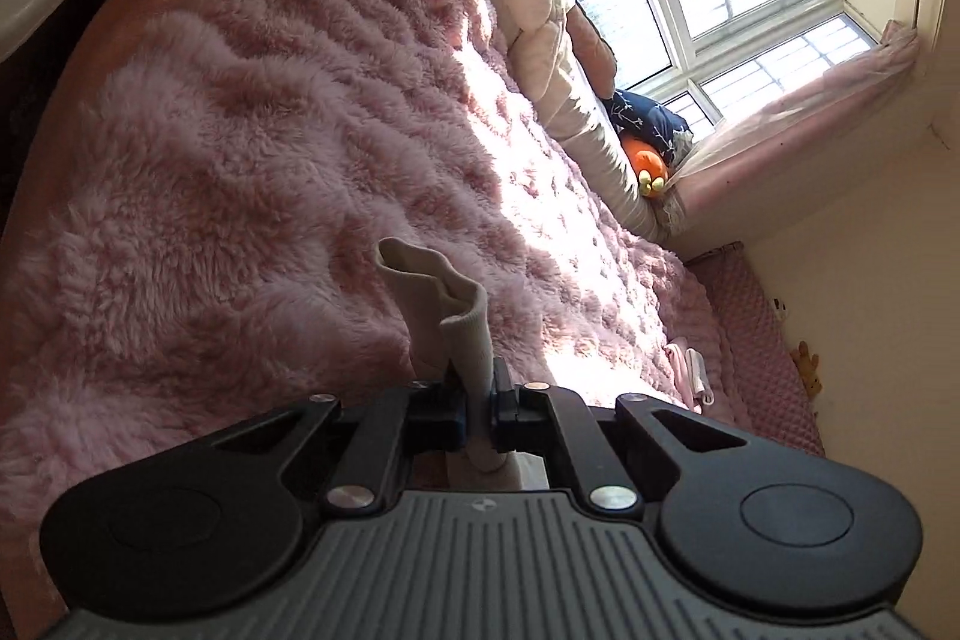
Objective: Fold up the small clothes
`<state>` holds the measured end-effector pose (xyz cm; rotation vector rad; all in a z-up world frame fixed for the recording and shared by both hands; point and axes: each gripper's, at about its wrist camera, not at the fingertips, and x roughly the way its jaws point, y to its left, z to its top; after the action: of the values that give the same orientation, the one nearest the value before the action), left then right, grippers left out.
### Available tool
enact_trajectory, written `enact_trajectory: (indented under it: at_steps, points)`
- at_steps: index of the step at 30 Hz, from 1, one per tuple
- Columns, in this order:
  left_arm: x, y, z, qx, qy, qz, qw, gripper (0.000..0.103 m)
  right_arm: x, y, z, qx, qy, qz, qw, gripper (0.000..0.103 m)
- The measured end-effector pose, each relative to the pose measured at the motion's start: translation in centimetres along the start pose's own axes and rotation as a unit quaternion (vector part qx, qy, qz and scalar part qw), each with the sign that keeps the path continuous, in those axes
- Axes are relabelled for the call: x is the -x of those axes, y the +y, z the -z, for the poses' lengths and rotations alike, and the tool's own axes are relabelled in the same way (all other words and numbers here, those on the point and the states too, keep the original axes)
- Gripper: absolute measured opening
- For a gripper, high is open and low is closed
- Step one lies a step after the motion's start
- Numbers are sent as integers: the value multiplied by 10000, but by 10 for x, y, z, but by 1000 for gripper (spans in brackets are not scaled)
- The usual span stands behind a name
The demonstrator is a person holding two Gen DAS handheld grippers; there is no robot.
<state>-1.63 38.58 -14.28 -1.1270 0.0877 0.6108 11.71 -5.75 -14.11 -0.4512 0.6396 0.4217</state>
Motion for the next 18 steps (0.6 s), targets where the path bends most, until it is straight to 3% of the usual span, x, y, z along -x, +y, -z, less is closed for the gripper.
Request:
enact_trajectory:
  at_steps: [6, 9, 11, 14, 18]
  points:
    - [2, -77, -9, -309, -108, 1210, 9921, 6, 13, -18, 8, -209, -68, 115, 9997, 27]
    - [6, -135, 10, -695, 64, 2003, 9773, 6, 23, -33, 15, -383, -105, 215, 9990, 28]
    - [7, -169, 31, -886, 252, 2447, 9652, 6, 31, -44, 22, -474, -104, 299, 9984, 28]
    - [8, -222, 83, -1129, 743, 3117, 9405, 6, 42, -63, 35, -656, -98, 449, 9968, 28]
    - [6, -272, 166, -1432, 1582, 3705, 9040, 6, 58, -90, 55, -958, -75, 676, 9931, 28]
